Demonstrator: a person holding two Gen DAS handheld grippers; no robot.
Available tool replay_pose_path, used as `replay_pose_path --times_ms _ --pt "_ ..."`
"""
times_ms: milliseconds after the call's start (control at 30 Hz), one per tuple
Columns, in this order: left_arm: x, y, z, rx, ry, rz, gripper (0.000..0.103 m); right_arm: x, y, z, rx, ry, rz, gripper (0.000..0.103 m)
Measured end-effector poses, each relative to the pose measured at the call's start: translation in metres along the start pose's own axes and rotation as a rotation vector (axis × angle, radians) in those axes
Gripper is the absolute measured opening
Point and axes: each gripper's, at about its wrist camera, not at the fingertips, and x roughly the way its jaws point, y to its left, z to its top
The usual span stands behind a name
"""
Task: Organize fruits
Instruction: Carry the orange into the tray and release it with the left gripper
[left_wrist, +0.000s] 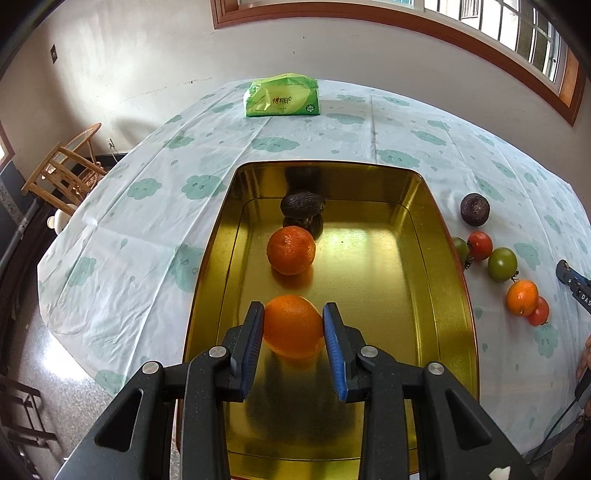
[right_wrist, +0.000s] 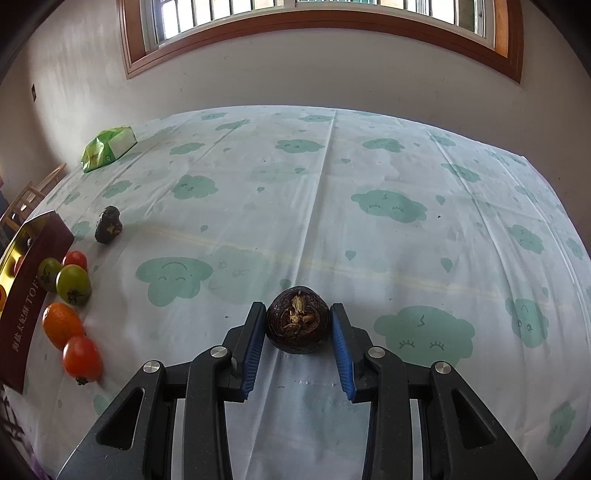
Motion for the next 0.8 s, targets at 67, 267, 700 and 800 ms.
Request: replay_pose_path --times_ms 67,267,700,800 --pt "0.003 0.005 0.0 -0.005 0.003 -0.004 0.029 0.0 0.0 0.0 0.0 0.001 0.0 0.036" --pt "0.015 0.02 -0.001 -0.041 0.031 0.003 0.029 0.0 0.0 0.0 0.0 0.0 0.0 0.036" --pt "0.024 0.023 0.002 -0.034 0.027 0.033 0.03 0.0 0.0 0.0 0.0 0.0 0.0 0.037" --pt "0.027 0.023 0.006 -0.034 0.028 0.034 0.03 0.0 0.0 0.0 0.0 0.0 0.0 0.037"
